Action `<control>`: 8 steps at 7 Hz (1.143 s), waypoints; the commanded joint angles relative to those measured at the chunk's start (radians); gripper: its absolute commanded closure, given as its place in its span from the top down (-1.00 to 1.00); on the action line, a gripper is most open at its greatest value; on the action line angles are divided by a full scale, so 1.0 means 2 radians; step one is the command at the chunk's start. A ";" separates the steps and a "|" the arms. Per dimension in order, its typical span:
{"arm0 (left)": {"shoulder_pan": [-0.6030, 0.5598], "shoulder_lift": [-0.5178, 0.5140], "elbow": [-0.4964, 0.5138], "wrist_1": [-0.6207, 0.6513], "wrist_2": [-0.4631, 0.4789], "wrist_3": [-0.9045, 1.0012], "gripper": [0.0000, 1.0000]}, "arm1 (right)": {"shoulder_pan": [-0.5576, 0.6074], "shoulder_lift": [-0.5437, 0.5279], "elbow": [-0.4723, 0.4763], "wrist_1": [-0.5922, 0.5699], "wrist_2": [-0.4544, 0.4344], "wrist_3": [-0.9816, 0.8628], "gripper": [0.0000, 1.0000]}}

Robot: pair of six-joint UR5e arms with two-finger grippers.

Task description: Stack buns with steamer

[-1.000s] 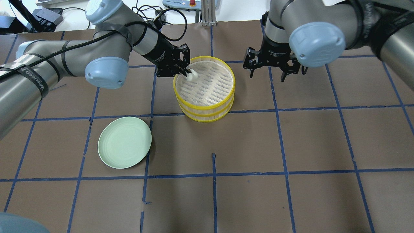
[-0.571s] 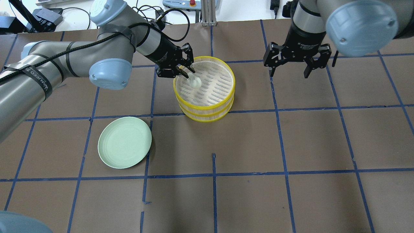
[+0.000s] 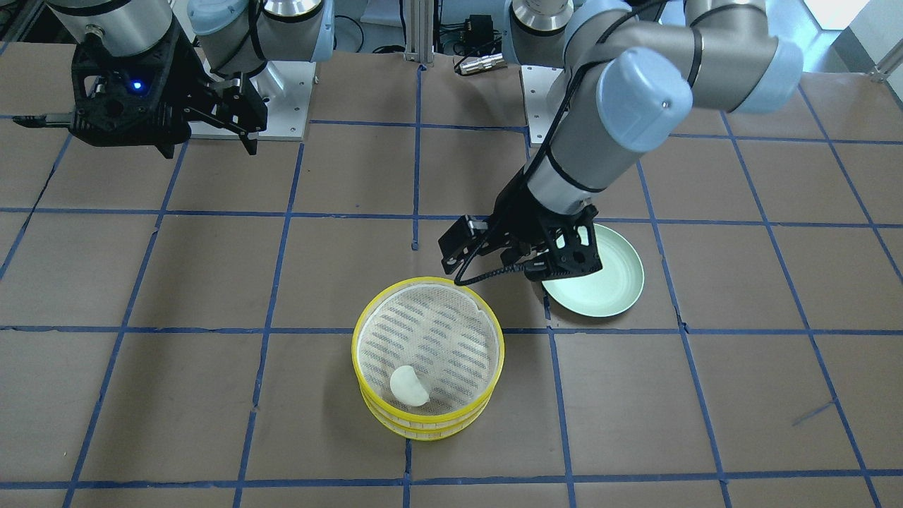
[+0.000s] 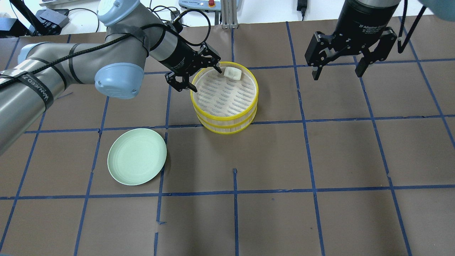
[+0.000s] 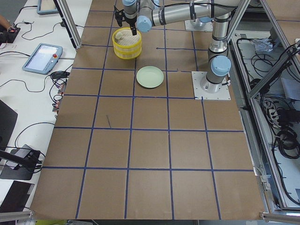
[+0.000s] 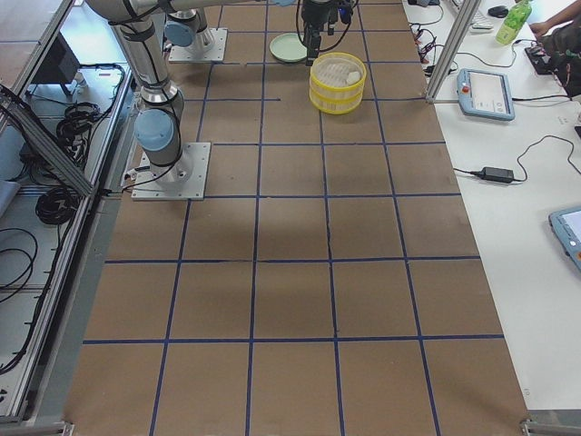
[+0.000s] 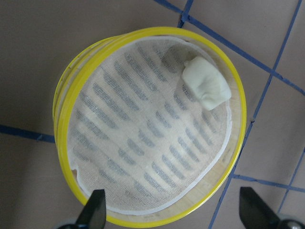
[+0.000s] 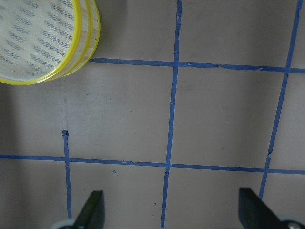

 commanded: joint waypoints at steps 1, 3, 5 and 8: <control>0.031 0.058 0.064 -0.185 0.075 0.087 0.99 | -0.001 -0.002 0.004 0.000 -0.007 -0.001 1.00; 0.034 0.069 0.047 -0.185 0.161 0.142 1.00 | -0.006 -0.002 0.004 -0.001 -0.006 -0.006 1.00; 0.036 0.094 0.022 -0.184 0.162 0.144 1.00 | -0.008 -0.003 0.004 0.000 -0.007 -0.006 1.00; 0.039 0.096 0.020 -0.159 0.162 0.200 0.94 | -0.008 -0.004 0.004 0.000 -0.008 -0.006 1.00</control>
